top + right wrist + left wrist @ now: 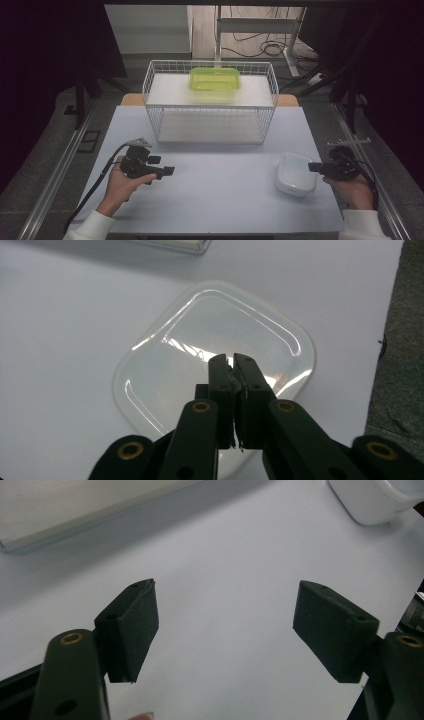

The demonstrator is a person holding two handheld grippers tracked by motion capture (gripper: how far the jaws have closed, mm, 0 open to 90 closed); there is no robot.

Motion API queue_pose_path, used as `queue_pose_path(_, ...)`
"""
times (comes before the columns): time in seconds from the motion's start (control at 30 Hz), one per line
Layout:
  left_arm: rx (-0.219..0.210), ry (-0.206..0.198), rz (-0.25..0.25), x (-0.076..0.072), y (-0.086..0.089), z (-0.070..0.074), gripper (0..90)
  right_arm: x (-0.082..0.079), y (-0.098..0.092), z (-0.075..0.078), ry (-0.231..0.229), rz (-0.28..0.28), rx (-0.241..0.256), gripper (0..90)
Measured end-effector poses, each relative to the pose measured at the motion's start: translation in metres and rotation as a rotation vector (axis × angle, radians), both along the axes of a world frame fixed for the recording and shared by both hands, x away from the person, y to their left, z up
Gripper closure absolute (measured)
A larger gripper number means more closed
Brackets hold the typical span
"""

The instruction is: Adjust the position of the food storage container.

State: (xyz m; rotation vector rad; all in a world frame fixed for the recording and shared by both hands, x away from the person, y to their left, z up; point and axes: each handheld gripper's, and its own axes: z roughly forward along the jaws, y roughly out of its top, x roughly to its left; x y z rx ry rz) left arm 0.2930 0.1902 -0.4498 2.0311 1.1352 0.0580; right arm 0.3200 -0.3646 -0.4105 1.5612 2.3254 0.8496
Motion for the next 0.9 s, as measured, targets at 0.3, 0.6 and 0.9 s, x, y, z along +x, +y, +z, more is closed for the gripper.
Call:
queue_pose_path(0.3, -0.001, 0.002, 0.0, 0.0, 0.0, 0.0, 25.6, -0.013, -0.017, -0.007, 0.04, -0.039, -0.049, 88.6)
queue_pose_path(0.6, 0.005, 0.01, -0.008, 0.0, -0.001, -0.002, 25.6, -0.024, -0.026, -0.031, 0.139, -0.059, -0.137, 88.6)
queue_pose_path(0.9, 0.008, 0.009, -0.008, 0.0, -0.002, -0.002, 25.6, -0.029, -0.004, -0.04, 0.196, 0.018, -0.199, 88.7)
